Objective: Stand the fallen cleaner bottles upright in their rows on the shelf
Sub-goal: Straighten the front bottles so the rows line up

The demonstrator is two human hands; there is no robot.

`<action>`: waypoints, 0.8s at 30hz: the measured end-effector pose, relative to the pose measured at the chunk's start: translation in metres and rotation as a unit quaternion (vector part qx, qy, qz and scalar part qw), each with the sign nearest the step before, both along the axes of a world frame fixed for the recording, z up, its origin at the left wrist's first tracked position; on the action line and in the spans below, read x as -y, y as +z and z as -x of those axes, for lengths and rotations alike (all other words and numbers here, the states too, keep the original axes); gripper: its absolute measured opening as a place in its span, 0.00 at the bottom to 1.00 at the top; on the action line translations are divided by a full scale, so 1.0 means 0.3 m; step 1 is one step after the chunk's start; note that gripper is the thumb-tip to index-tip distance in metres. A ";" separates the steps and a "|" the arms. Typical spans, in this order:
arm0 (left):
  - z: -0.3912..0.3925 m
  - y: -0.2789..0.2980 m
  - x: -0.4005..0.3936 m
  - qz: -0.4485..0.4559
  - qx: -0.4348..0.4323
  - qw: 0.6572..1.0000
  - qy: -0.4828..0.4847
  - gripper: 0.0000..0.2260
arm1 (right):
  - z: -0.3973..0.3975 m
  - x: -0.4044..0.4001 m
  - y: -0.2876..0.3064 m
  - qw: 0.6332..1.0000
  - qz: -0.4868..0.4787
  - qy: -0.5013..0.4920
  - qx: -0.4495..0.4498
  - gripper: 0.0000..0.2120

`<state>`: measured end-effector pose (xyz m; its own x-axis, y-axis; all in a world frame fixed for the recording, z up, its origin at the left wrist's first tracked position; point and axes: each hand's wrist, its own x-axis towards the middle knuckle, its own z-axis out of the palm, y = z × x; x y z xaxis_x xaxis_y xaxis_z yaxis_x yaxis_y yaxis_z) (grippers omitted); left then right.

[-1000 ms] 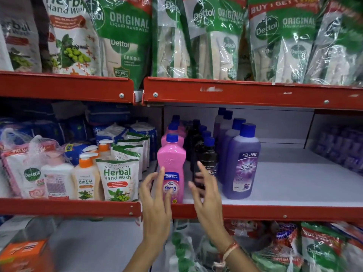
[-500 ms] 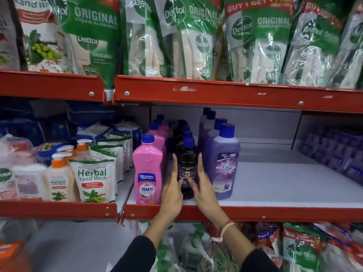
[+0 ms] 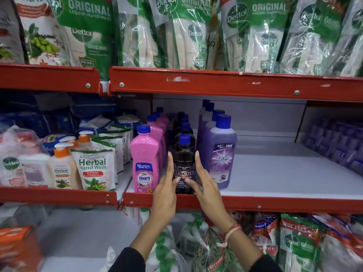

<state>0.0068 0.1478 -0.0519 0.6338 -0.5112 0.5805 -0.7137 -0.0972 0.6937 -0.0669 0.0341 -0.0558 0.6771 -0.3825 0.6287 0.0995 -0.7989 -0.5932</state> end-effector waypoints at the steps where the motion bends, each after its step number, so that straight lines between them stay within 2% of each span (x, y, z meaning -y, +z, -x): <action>1: -0.001 0.000 -0.004 -0.002 0.008 1.000 0.000 0.30 | 0.003 0.000 0.000 1.000 0.000 0.002 0.000 0.34; 5: 0.012 -0.029 -0.009 -0.002 0.050 0.997 0.056 0.30 | 0.042 -0.007 0.004 1.000 0.013 -0.003 -0.003 0.33; 7: 0.047 -0.059 -0.004 0.026 0.102 0.989 0.109 0.27 | 0.077 0.006 0.003 0.999 0.007 -0.036 0.024 0.30; 8: 0.071 -0.070 0.001 0.046 0.135 0.983 0.115 0.26 | 0.093 0.019 0.001 0.997 -0.004 -0.062 0.048 0.29; 10: 0.122 -0.074 0.042 0.059 0.183 0.979 0.067 0.22 | 0.120 0.069 0.005 0.988 -0.026 -0.107 0.110 0.24; 13: 0.179 -0.033 0.148 0.044 0.132 0.990 -0.030 0.21 | 0.134 0.161 0.031 0.979 -0.085 -0.125 0.138 0.21; 17: 0.168 0.015 0.296 0.023 0.051 0.997 -0.051 0.28 | 0.129 0.249 0.082 0.983 -0.177 -0.016 0.042 0.31; 20: 0.111 0.029 0.352 0.037 0.005 0.997 -0.066 0.32 | 0.129 0.281 0.097 0.985 -0.168 0.011 -0.031 0.33; 24: 0.106 0.023 0.344 0.000 -0.030 0.998 -0.058 0.37 | 0.154 0.302 0.075 0.987 -0.154 0.003 -0.036 0.33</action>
